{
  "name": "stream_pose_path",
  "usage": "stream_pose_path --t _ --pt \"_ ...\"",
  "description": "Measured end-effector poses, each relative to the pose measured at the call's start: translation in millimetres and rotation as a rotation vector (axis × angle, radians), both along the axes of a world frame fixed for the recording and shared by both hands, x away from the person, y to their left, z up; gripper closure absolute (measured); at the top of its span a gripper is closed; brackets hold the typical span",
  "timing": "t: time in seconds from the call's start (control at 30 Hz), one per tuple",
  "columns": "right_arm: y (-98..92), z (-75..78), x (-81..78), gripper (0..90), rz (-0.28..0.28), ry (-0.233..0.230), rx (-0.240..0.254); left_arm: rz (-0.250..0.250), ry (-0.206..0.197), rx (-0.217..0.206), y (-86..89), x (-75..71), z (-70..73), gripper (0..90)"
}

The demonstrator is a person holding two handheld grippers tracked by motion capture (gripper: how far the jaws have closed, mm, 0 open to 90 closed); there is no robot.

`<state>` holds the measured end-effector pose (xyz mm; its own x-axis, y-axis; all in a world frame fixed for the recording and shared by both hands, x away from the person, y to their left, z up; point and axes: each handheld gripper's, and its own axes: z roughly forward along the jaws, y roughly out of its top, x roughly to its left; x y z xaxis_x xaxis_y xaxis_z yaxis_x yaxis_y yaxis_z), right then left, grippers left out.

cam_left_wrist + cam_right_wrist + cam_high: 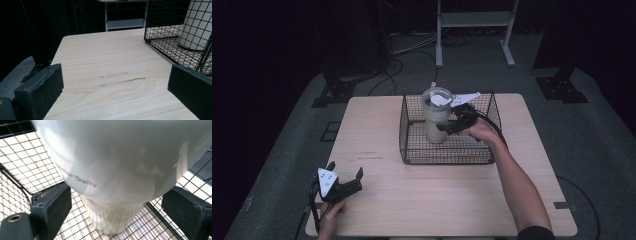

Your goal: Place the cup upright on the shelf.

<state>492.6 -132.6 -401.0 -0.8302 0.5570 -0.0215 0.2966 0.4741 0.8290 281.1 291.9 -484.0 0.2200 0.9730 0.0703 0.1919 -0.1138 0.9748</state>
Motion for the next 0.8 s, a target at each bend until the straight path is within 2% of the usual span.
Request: stream_pose_path --t 0.33,0.57,0.67,0.8 --pt "-9.7 10.9 -11.8 8.9 -0.034 0.019 -0.028 -0.002 -0.003 0.001 -0.3 -0.7 -0.1 0.0" --pt "-20.3 14.9 -20.4 8.9 -0.051 0.028 -0.021 0.000 -0.002 0.001 -0.3 -0.6 0.0 0.0" --pt "-24.2 19.4 -24.9 8.9 -0.059 0.036 -0.003 0.001 -0.003 0.002 -0.4 -0.6 -0.1 0.0" --pt "-28.1 26.1 -29.3 9.0 -0.074 0.026 -0.002 -0.001 -0.004 0.002 -0.5 -0.6 -0.1 0.0"
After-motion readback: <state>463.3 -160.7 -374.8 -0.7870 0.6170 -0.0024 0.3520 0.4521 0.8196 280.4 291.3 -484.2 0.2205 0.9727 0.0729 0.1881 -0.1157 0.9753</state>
